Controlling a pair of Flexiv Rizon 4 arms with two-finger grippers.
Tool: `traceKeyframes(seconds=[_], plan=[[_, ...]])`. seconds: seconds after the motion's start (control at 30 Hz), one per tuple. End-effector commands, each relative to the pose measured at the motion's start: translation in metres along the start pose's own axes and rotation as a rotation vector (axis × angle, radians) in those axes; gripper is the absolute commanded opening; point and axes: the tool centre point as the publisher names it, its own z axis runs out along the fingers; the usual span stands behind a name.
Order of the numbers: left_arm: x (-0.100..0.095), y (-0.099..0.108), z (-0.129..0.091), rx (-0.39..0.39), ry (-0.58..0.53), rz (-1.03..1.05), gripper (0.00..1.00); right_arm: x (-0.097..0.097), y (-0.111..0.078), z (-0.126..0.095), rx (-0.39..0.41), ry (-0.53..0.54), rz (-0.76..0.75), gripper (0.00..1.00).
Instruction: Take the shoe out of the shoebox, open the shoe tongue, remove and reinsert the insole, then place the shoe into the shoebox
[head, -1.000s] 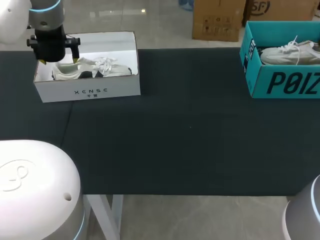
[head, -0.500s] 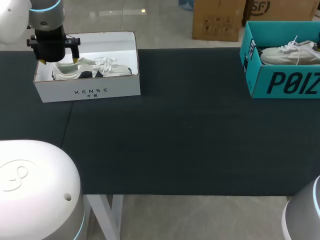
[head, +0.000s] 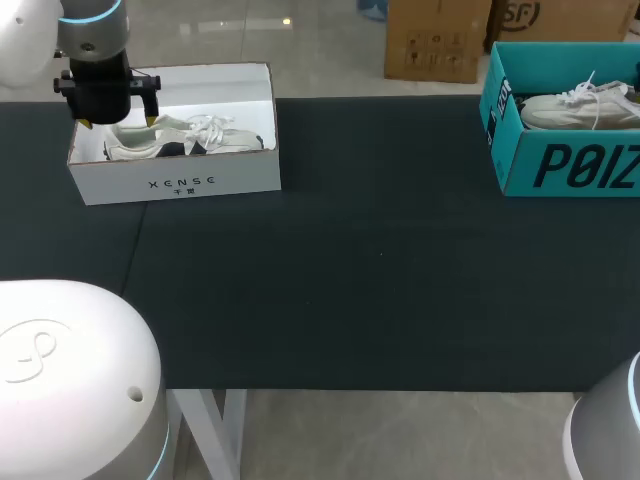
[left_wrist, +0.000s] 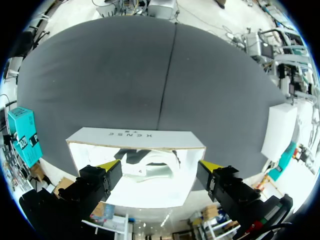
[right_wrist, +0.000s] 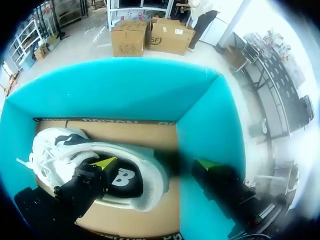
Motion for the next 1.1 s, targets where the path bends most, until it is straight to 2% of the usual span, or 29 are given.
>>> traceKeyframes(seconds=[0.03,0.07,0.1,0.17,0.27,0.33,0.43,0.63,0.83,1.1], plan=[[0.000,0.000,0.000,0.000,0.003,0.000,1.00,-0.004,0.014,0.007,0.243,0.000,0.000,0.77],[0.000,0.000,0.000,0.000,0.003,0.000,1.00,-0.004,0.014,0.007,0.246,-0.002,-0.001,0.59],[0.000,0.000,0.000,0.000,0.003,0.000,1.00,-0.004,0.014,0.007,0.248,-0.007,-0.001,0.45],[0.000,0.000,0.000,0.000,0.003,0.000,1.00,-0.005,0.014,0.008,0.253,-0.010,0.000,0.33],[0.000,0.000,0.000,0.000,0.003,0.000,1.00,-0.006,0.012,0.009,0.259,-0.014,0.000,0.32],[0.000,0.000,0.000,0.000,0.003,0.000,1.00,-0.007,0.010,0.009,0.262,-0.018,0.000,0.16],[0.000,0.000,0.000,0.000,0.003,0.000,1.00,-0.008,0.009,0.009,0.266,-0.021,0.003,0.00],[0.000,0.000,0.000,0.000,0.003,0.000,1.00,-0.012,0.007,0.001,0.263,-0.023,0.016,0.00],[0.000,0.000,0.000,0.000,0.003,0.000,1.00,-0.016,0.007,-0.017,0.249,-0.016,0.037,0.00],[0.000,0.000,0.000,0.000,0.003,0.000,1.00,-0.019,0.004,-0.060,0.200,-0.002,0.049,0.00]])
